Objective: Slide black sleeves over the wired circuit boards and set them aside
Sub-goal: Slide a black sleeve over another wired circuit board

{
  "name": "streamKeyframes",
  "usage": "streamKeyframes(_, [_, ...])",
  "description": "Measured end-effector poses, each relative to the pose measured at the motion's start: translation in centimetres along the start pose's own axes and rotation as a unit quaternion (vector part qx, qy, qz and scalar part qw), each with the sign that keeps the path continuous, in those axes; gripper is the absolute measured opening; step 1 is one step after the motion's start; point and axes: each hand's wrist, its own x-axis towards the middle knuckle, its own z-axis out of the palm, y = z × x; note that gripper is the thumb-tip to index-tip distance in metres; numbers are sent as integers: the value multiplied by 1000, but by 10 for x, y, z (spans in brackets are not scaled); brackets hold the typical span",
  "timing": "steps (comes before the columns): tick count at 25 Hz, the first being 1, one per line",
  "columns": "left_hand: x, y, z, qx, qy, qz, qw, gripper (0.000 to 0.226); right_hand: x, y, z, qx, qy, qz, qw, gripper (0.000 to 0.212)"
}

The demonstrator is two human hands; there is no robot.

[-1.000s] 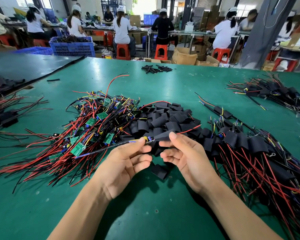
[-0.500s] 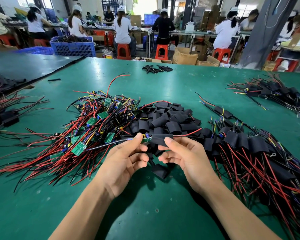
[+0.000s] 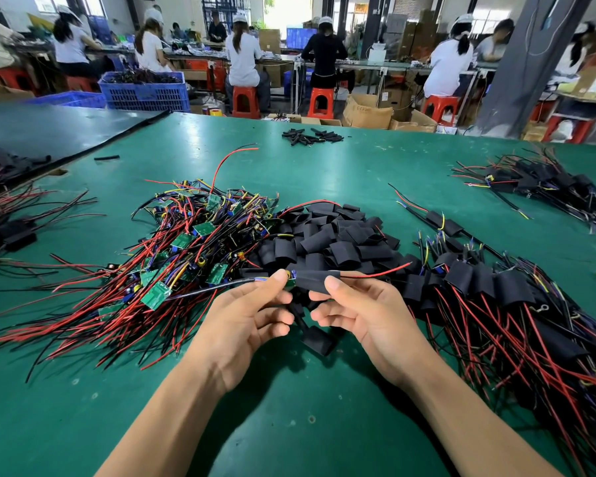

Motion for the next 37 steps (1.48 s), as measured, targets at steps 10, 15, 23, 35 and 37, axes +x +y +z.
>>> streamKeyframes(10, [1, 1, -4, -2, -26, 24, 999, 30, 2, 1, -1, 39, 0, 41, 998, 14])
streamKeyframes(15, [1, 1, -5, -3, -31, 31, 999, 31, 2, 4, -1, 29, -13, 20, 999, 14])
streamKeyframes(23, [4, 0, -6, -43, -12, 11, 999, 22, 2, 10, -2, -86, -23, -32, 996, 27])
streamKeyframes(35, [9, -3, -10, -20, 22, 6, 1000, 16, -2, 2, -3, -262, -31, -78, 961, 32])
streamKeyframes(37, [9, -3, -10, -16, 21, -3, 1000, 14, -2, 2, -6, -293, -34, -71, 953, 32])
